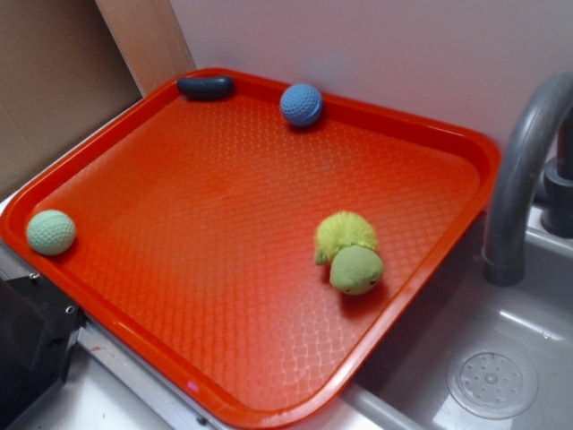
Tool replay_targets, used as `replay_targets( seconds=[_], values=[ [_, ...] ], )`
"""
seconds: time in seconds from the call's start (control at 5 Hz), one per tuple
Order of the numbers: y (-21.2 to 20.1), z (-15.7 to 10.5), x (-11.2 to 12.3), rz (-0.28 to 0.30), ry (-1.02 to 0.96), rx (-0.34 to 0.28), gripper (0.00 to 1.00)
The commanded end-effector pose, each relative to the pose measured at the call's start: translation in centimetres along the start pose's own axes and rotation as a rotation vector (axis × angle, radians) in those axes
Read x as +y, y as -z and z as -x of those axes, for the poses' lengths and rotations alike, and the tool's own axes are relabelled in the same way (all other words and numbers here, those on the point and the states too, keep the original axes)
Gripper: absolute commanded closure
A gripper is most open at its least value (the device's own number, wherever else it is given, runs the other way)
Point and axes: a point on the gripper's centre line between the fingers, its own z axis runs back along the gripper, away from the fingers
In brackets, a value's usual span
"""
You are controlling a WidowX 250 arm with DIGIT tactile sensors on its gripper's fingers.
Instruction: Grab the green ball.
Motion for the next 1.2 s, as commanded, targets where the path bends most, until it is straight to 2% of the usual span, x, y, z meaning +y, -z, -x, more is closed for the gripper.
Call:
replay_targets(
  seconds=[0.0, 0.2, 0.4, 0.6, 0.8, 1.0],
  values=[
    [0.0, 0.0, 0.0, 0.000, 0.000, 0.000, 0.00],
    [5.0, -0.3, 1.9, -0.213, 0.023, 0.028, 0.00],
    [9.9, -0.1, 3.0, -0.254, 0.076, -0.003, 0.00],
    [14.7, 0.2, 6.4, -0.297, 0.036, -0.018, 0.00],
    [18.8, 1.1, 8.2, -0.204, 0.021, 0.035, 0.00],
    [20.3, 1.8, 8.6, -0.190, 0.030, 0.073, 0.00]
  ],
)
